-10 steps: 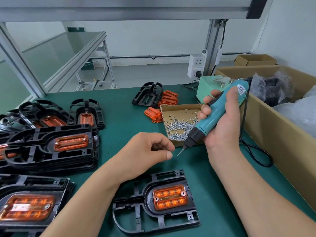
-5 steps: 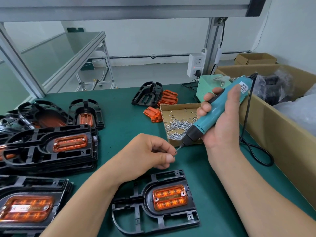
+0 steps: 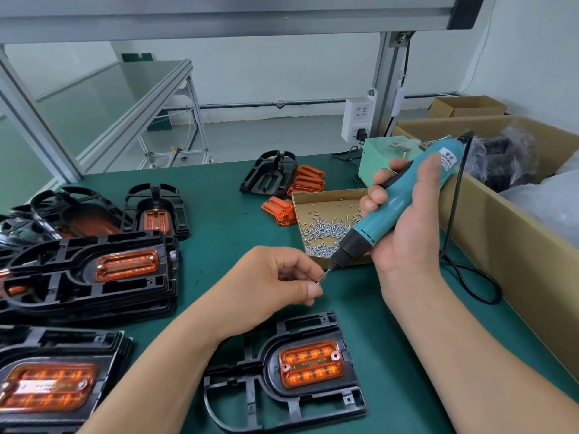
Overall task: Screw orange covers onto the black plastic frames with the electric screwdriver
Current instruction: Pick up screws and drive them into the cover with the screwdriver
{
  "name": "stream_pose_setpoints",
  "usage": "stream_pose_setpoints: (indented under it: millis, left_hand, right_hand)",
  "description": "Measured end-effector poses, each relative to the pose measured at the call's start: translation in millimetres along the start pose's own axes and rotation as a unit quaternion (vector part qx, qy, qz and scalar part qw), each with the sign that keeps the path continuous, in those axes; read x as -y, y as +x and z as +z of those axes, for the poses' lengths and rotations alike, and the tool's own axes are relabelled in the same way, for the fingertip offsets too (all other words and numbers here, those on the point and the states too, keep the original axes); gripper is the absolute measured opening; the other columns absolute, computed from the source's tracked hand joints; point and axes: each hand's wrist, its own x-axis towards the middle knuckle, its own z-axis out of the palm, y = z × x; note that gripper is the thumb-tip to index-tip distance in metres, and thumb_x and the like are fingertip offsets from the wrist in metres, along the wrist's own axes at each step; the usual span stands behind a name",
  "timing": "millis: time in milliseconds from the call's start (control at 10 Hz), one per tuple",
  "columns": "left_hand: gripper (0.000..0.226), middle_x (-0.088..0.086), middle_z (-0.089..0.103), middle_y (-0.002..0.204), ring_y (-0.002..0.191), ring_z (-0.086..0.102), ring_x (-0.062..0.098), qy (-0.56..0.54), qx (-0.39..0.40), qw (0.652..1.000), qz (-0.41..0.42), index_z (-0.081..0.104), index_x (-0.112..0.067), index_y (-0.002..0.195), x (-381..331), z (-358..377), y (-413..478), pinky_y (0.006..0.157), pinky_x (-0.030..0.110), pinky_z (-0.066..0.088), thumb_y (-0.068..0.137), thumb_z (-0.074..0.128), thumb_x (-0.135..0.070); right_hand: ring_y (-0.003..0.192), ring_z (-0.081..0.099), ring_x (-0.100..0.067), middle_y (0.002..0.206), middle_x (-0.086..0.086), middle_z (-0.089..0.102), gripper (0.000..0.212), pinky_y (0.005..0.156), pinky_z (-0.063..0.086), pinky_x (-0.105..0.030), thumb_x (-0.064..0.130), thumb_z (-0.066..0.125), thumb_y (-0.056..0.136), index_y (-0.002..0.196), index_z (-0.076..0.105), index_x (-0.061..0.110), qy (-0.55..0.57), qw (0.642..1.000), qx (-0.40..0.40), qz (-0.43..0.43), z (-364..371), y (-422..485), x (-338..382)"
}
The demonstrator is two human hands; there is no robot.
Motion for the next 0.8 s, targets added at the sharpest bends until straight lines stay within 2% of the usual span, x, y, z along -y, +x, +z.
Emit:
stream_pose_setpoints:
  millis: [500, 800]
  left_hand:
    - [0.021, 0.004, 0.08, 0.091, 0.092, 0.076, 0.022, 0.009, 0.022, 0.999, 0.026, 0.068, -0.037, 0.106, -3.0, -0.5, -1.2, 0.098, 0.037, 0.055, 0.09, 0.078, -0.025]
    - [0.021, 0.002, 0.08, 0.091, 0.092, 0.076, 0.019, 0.026, 0.02, 0.999, 0.025, 0.067, -0.024, 0.113, -1.9, -0.9, -1.4, 0.093, 0.027, 0.056, 0.097, 0.074, -0.013]
  right_hand:
    - [0.06, 0.053, -0.011, 0.086, -0.005, 0.063, 0.04, 0.056, 0.048, -0.024, 0.055, 0.056, 0.104, 0.103, 0.062, 0.016, -0.001, 1.0, 0.006, 0.004, -1.7, 0.3, -2.1]
    - [0.058, 0.053, -0.01, 0.085, -0.004, 0.063, 0.038, 0.055, 0.047, -0.023, 0.054, 0.056, 0.105, 0.102, 0.062, 0.017, -0.001, 1.0, 0.028, 0.005, -0.7, -0.2, -3.1]
